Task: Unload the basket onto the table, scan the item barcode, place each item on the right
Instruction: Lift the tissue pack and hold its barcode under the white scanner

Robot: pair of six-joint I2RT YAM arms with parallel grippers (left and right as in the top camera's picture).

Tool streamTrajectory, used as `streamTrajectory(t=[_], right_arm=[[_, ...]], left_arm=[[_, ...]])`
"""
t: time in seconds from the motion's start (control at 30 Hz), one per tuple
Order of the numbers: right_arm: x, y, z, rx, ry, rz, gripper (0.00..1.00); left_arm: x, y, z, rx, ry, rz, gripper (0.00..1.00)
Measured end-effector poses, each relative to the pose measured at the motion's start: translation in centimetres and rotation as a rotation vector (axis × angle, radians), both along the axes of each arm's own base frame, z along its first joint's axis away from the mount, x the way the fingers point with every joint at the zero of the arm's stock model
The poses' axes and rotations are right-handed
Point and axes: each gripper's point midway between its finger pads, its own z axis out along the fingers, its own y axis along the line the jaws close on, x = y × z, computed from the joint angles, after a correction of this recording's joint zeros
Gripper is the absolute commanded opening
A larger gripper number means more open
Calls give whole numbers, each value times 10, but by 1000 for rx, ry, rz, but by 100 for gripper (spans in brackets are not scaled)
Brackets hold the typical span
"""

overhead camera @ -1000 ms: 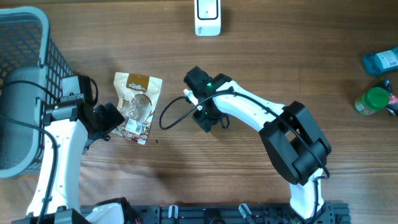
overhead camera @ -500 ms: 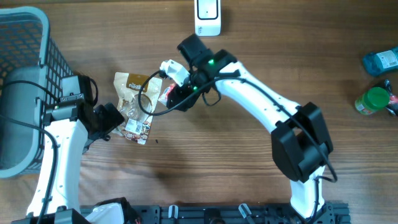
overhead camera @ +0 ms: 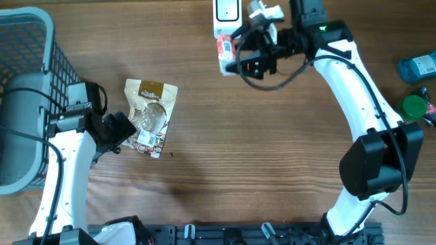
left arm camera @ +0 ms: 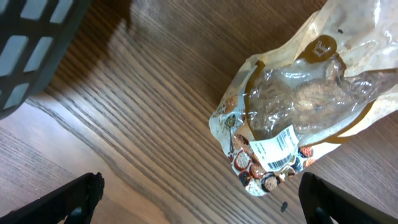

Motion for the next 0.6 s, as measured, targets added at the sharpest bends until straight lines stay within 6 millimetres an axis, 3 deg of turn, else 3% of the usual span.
streamTrajectory(t=[0.37, 0.6], right_arm=[[12, 9, 27, 111, -379, 32, 54], [13, 10, 28, 110, -376, 32, 52]], left_arm=[[3, 1, 1, 3, -12, 0, 100], [4, 1, 1, 3, -15, 0, 100]])
